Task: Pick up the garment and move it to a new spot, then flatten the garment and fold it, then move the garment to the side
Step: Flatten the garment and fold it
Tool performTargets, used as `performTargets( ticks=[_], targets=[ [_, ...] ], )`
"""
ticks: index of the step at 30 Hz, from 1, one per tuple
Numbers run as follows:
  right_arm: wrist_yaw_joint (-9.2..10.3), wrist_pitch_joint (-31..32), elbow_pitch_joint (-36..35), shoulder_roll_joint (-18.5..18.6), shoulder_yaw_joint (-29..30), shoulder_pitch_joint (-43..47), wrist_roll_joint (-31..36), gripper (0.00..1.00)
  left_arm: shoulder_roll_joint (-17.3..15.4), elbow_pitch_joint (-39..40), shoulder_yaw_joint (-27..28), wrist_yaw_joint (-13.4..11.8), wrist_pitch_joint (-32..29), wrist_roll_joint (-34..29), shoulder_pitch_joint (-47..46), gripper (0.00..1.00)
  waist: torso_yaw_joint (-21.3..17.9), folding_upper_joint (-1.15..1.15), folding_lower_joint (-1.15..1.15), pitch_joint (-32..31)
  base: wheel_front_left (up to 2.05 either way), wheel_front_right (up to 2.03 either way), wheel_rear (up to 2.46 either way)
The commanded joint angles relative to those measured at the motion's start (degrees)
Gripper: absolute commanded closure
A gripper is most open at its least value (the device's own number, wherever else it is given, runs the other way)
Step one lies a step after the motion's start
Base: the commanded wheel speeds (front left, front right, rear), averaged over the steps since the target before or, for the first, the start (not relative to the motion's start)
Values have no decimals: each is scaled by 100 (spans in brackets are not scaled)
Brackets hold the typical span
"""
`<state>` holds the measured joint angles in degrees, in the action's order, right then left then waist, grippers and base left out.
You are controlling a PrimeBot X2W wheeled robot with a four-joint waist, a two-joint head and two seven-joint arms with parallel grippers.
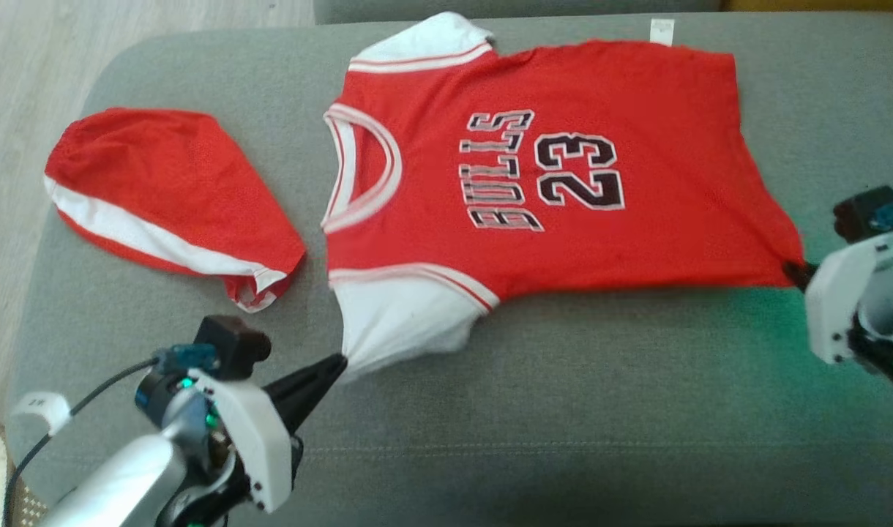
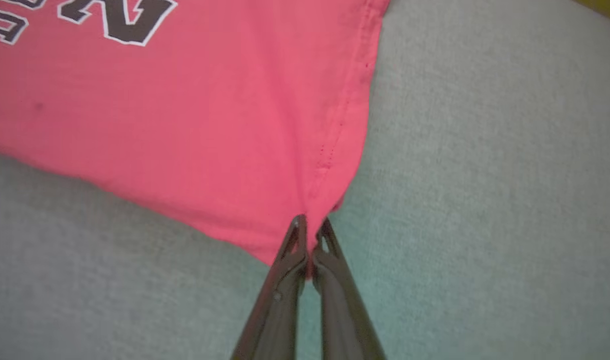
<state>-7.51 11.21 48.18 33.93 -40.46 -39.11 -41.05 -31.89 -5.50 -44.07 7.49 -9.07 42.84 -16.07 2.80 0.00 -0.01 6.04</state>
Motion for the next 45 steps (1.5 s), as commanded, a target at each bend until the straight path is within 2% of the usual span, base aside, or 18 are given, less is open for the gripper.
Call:
performTargets(
  ticks=[1,6,10,18,24,34,37,45],
  targets=[
    [2,67,-136,318,-67,66,-93,100,-238,214,238,-1,-27,103,-135,100,-23,0,1,-9,0,0,0],
    [2,590,-627,614,-397,284,-683,100,-480,552,115,-1,-98,542,-1,100,-69,0,1,-61,0,0,0],
    [2,1061,-1084,996,-694,443,-1065,100,-742,764,52,-1,-164,816,54,100,-89,0,1,-117,0,0,0],
    [2,1580,-1672,1485,-955,559,-1615,100,-1036,1059,43,0,-210,1412,216,100,-143,0,1,-252,0,0,0],
    [2,1909,-1993,1751,-1133,683,-1911,100,-1281,1341,-226,0,-541,1816,343,100,-155,0,1,-320,0,0,0],
    [2,2369,-2516,2028,-1235,863,-2480,100,-1572,1586,-413,0,-826,2279,431,100,-209,0,1,-295,0,0,0],
    [2,2359,-2575,2045,-1136,847,-2611,100,-1601,1653,-364,0,-782,2385,408,100,-234,0,1,-225,0,0,0],
    [2,2111,-2448,1887,-857,499,-2468,100,-1621,1733,-139,0,-619,2442,44,100,-269,0,1,32,0,0,0]
  ],
)
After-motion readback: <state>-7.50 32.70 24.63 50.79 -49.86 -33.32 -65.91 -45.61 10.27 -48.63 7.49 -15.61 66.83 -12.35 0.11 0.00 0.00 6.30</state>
